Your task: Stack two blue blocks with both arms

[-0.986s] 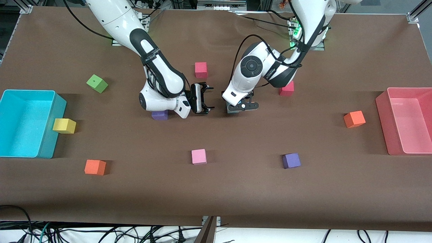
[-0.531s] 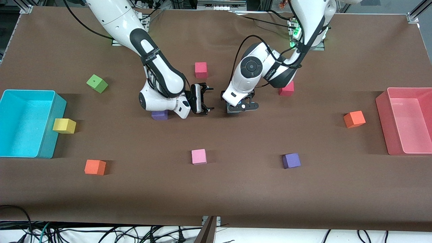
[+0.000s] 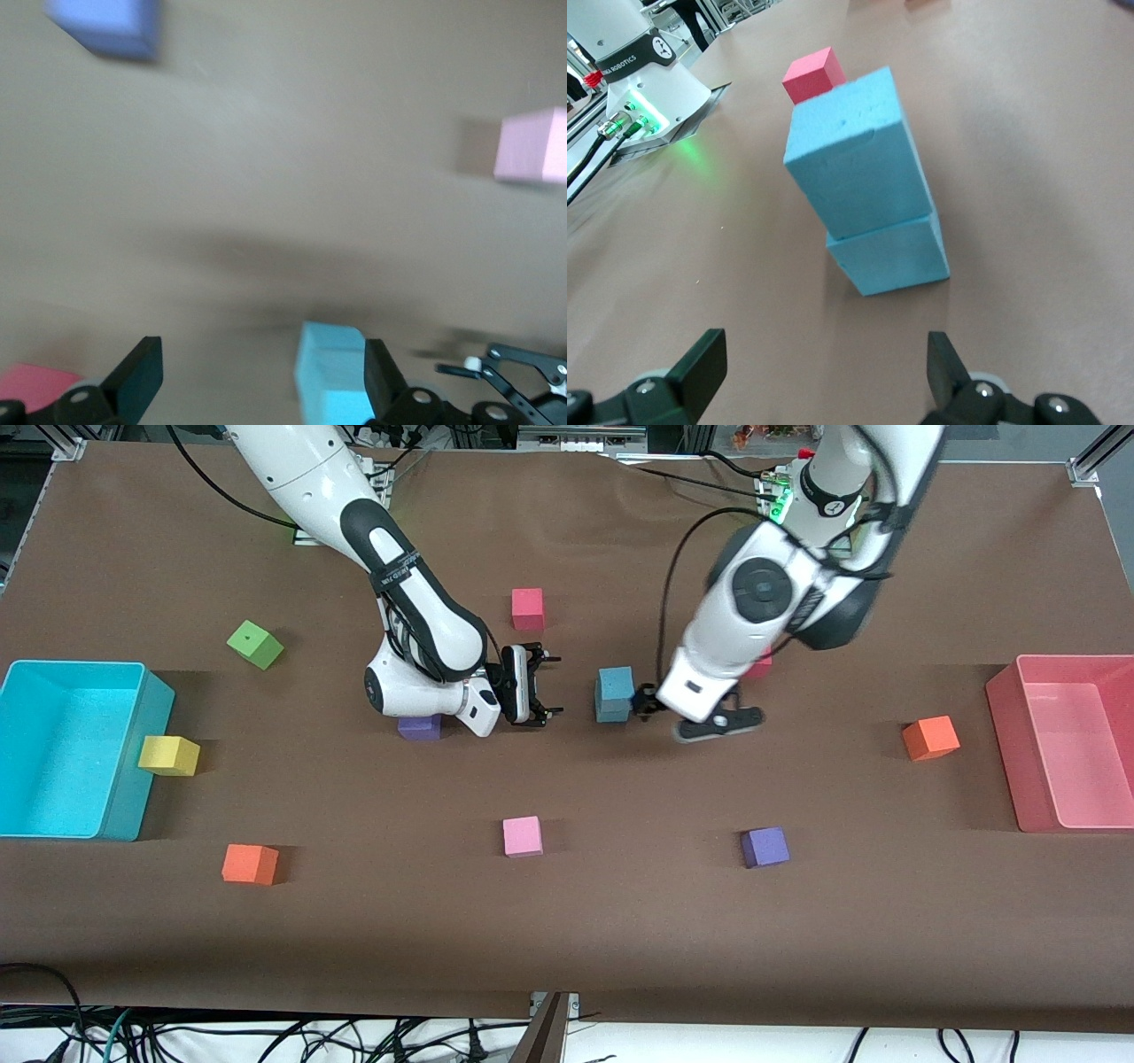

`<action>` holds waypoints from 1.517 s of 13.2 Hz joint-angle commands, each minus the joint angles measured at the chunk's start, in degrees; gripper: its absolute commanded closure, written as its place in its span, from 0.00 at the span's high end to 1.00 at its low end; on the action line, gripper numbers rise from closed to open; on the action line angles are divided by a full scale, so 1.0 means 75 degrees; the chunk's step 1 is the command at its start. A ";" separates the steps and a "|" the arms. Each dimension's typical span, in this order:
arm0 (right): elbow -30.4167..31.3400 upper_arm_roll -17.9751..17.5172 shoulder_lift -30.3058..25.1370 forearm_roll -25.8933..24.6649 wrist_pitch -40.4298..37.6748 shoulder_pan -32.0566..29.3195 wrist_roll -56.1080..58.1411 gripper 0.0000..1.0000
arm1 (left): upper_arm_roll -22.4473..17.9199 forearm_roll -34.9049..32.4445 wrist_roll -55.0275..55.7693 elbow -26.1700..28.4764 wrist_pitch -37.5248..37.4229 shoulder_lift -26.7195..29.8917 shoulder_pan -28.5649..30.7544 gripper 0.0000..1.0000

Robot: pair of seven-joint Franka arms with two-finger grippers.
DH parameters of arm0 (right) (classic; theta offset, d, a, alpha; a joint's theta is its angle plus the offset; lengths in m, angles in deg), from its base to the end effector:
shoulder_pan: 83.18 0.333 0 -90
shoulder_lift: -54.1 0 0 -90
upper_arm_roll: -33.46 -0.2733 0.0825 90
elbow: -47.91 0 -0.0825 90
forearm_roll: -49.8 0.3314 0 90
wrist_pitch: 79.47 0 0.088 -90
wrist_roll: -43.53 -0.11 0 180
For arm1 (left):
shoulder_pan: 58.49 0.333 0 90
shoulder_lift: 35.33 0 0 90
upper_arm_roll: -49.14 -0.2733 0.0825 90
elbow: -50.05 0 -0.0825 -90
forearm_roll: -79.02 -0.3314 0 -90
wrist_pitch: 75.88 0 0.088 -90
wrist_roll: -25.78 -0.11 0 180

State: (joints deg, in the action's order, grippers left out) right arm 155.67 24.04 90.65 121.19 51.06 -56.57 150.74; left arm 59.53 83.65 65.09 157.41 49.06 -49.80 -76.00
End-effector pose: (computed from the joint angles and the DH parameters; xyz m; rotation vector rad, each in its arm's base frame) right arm 0.4437 0.3511 0.1720 -1.6535 -1.5107 -0.4161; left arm 0.5019 -0.2639 0.3697 2.9924 0.3768 -0.0216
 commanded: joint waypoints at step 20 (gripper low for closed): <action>0.0010 0.1607 -0.4265 -0.9060 -0.3576 -0.1311 -0.9543 1.00 | -0.1291 -0.0910 -0.3768 -0.1798 -0.4424 0.1940 0.1631 1.00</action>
State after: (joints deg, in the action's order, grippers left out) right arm 156.47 35.93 59.38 56.08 25.26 -66.62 86.69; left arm 49.46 77.05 34.19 146.37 17.58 -34.32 -63.57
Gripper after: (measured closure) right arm 0.000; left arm 0.000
